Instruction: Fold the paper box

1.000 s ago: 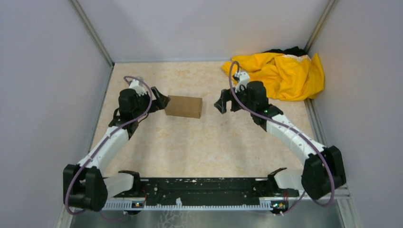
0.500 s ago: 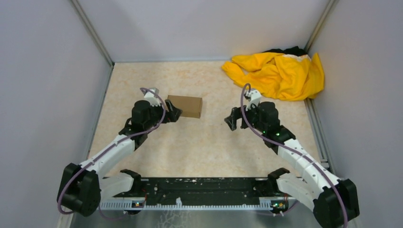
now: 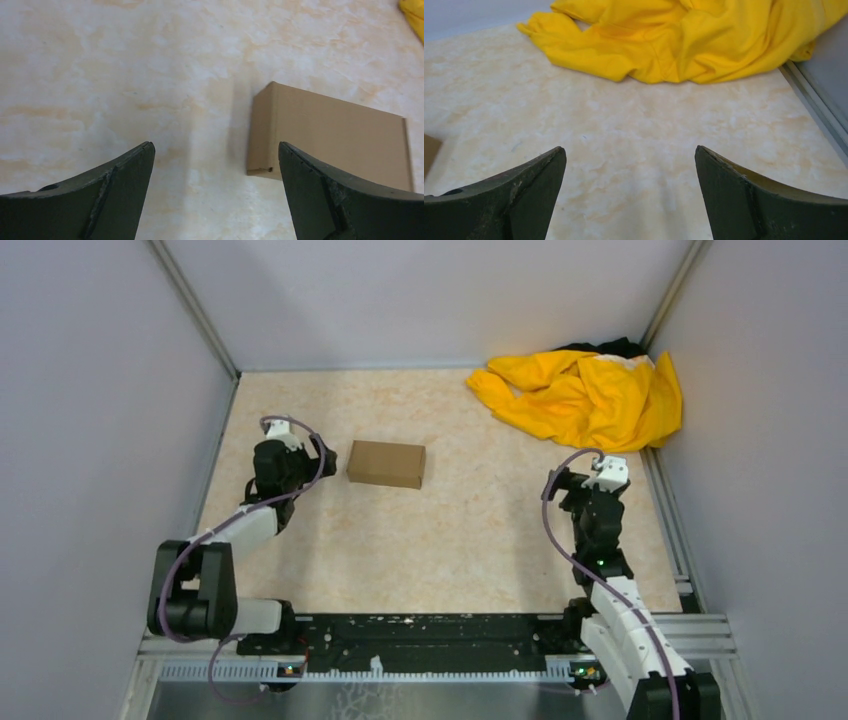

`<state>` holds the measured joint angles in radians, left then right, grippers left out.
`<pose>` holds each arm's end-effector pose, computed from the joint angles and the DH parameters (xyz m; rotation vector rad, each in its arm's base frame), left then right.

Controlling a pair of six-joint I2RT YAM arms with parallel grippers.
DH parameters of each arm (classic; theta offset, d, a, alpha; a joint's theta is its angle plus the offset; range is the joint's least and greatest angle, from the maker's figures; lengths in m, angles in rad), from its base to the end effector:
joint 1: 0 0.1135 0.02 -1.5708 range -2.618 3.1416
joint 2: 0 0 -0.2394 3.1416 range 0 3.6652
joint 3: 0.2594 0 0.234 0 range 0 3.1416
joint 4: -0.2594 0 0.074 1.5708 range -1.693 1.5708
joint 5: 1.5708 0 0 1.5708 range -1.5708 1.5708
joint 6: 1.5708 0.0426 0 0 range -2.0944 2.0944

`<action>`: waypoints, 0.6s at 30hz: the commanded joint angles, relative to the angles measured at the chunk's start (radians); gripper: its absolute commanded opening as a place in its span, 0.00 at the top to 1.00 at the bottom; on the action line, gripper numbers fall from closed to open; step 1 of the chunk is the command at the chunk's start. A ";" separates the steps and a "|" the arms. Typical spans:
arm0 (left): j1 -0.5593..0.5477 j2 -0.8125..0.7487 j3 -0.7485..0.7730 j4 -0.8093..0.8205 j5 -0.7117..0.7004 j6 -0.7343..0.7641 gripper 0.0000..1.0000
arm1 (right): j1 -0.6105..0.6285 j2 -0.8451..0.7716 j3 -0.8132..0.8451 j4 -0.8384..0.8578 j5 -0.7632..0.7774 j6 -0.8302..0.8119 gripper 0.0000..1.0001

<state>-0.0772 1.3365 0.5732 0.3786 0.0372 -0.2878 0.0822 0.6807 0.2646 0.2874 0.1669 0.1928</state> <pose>0.2764 -0.0230 0.1896 -0.1820 1.9569 -0.2763 0.1801 0.0077 0.2128 0.2179 1.6841 0.0637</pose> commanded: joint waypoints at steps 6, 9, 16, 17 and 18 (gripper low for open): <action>0.043 0.208 -0.064 0.324 -0.087 0.241 0.01 | -0.005 0.177 -0.165 0.532 0.162 -0.136 0.01; 0.055 0.272 -0.008 0.286 -0.001 0.278 0.01 | -0.005 0.288 -0.159 0.618 0.178 -0.164 0.01; 0.059 0.266 -0.092 0.468 -0.011 0.318 0.01 | -0.006 0.496 -0.189 0.857 0.145 -0.173 0.01; 0.059 0.262 -0.096 0.469 -0.012 0.316 0.01 | -0.006 0.516 -0.187 0.870 0.137 -0.160 0.01; 0.057 0.257 -0.104 0.480 -0.016 0.316 0.01 | -0.006 0.553 -0.200 0.930 0.120 -0.164 0.01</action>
<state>-0.0261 1.6157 0.4923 0.7525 0.0082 0.0021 0.0818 1.1698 0.0731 0.9752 0.3241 0.0364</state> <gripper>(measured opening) 0.987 0.985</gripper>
